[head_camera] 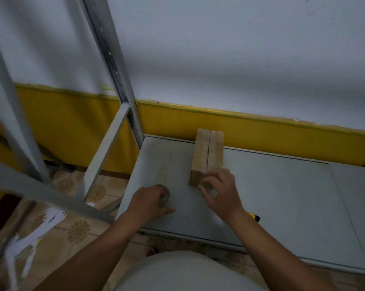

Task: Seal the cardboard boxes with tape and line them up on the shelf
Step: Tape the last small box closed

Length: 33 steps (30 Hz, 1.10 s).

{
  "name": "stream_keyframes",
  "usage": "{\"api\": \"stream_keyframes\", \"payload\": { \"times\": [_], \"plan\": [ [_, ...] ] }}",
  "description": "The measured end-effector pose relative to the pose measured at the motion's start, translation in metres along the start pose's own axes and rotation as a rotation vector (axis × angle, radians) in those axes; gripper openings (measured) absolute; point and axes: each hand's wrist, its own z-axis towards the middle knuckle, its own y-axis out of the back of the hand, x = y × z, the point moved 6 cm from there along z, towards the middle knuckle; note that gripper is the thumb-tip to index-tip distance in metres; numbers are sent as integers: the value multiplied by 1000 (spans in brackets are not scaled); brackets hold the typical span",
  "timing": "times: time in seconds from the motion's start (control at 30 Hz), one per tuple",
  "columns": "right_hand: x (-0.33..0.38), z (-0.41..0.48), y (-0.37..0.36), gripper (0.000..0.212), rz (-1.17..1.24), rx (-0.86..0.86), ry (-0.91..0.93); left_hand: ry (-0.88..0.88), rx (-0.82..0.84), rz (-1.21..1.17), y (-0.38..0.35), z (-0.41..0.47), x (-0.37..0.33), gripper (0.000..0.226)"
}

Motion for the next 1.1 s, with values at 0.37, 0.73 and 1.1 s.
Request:
{"api": "stream_keyframes", "payload": {
  "times": [0.37, 0.73, 1.1],
  "plan": [
    [33, 11, -34, 60, 423, 478, -362, -233, -333, -70, 43, -29, -27, 29],
    [43, 31, 3, 20, 448, 141, -255, -387, -395, -137, 87, -34, -64, 20],
    [31, 19, 16, 13, 703, 163, -558, -374, -113, -582, 90, -27, -88, 6]
  ]
}}
